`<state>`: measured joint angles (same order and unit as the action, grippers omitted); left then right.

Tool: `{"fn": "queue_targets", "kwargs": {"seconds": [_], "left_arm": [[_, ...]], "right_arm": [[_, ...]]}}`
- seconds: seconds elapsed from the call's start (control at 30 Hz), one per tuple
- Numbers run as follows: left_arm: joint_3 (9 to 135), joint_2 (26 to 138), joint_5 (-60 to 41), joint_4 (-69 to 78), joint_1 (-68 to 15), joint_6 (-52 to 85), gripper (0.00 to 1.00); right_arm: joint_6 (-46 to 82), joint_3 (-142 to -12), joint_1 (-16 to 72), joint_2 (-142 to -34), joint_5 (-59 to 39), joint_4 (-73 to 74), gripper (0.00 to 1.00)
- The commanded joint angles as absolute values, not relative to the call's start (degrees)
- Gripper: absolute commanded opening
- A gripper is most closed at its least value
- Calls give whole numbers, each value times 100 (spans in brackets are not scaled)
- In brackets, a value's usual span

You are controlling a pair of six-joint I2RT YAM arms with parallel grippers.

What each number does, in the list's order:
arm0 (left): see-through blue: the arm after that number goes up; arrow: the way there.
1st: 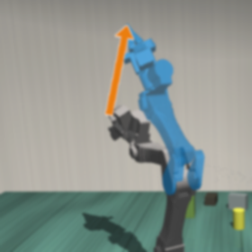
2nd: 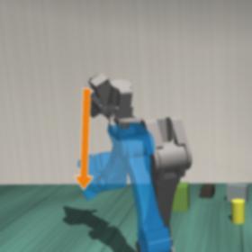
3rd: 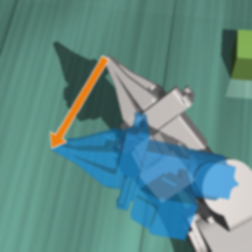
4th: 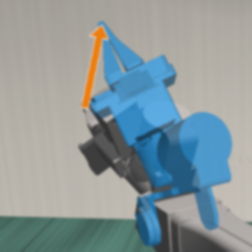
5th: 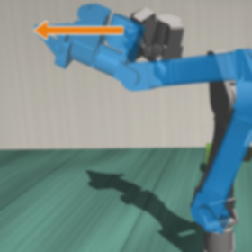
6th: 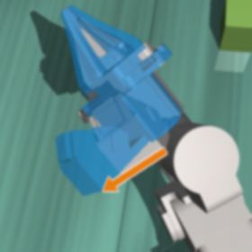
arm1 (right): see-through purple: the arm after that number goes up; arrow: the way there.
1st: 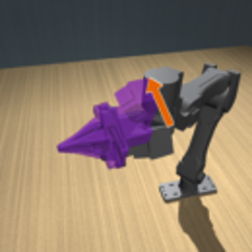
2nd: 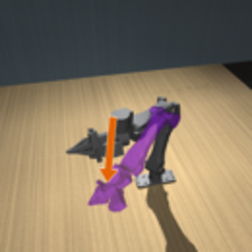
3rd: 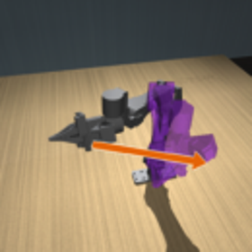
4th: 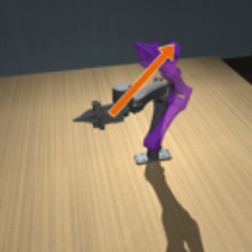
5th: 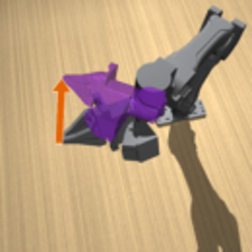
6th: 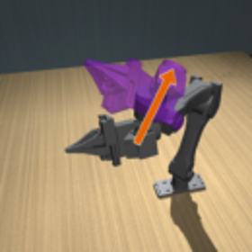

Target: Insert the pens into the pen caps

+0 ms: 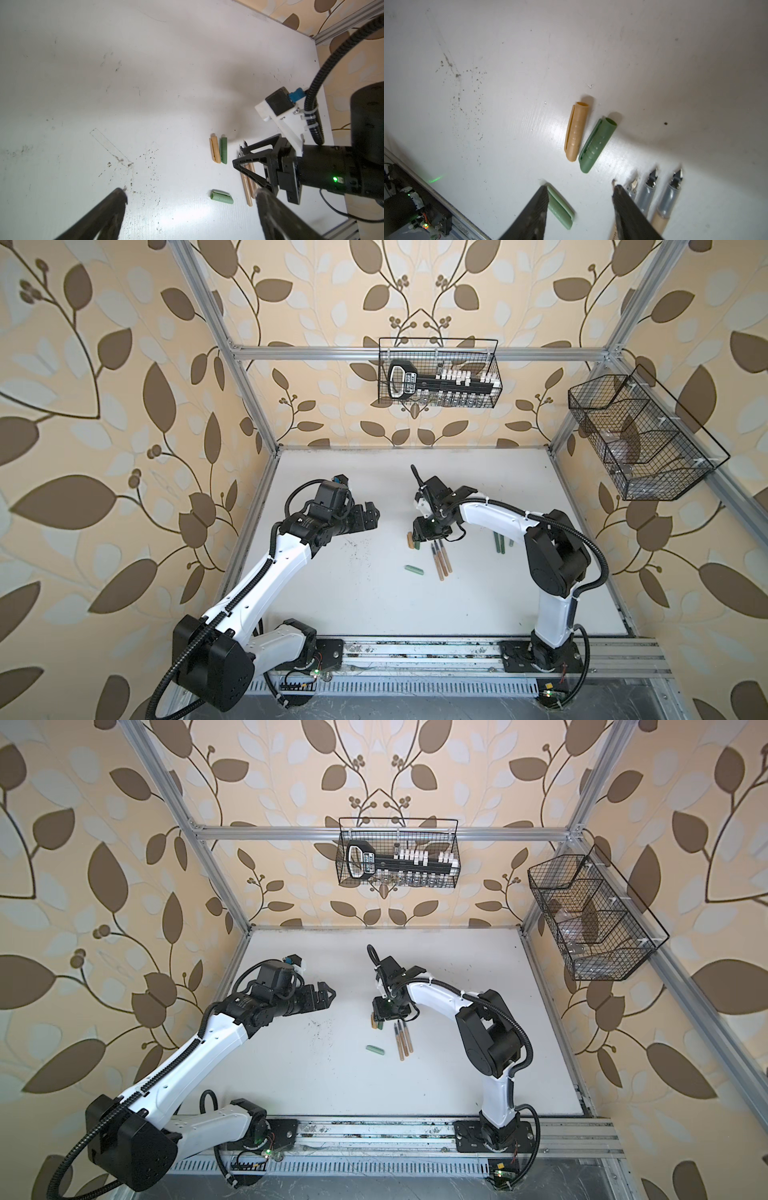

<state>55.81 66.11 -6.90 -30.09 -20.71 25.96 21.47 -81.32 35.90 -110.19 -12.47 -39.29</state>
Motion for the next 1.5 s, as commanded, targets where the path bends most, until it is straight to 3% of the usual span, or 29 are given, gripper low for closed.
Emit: {"fn": "queue_targets", "kwargs": {"seconds": [0.0,0.2,0.37,1.47], "left_arm": [[5528,6631,-532,-2784,-2118,2746,99],[5432,6611,-674,-2756,-2118,2814,99],[5322,6515,-702,-2760,-2118,2884,99],[5109,6390,-727,-2625,-2118,3058,99]], "right_arm": [[1980,-7893,3644,-10776,-1165,-4044,50],[1864,-7585,3638,-10638,-1131,-3964,33],[1811,-7507,3636,-10671,-934,-4030,26],[1450,-7087,3600,-10727,-595,-4253,32]]}}
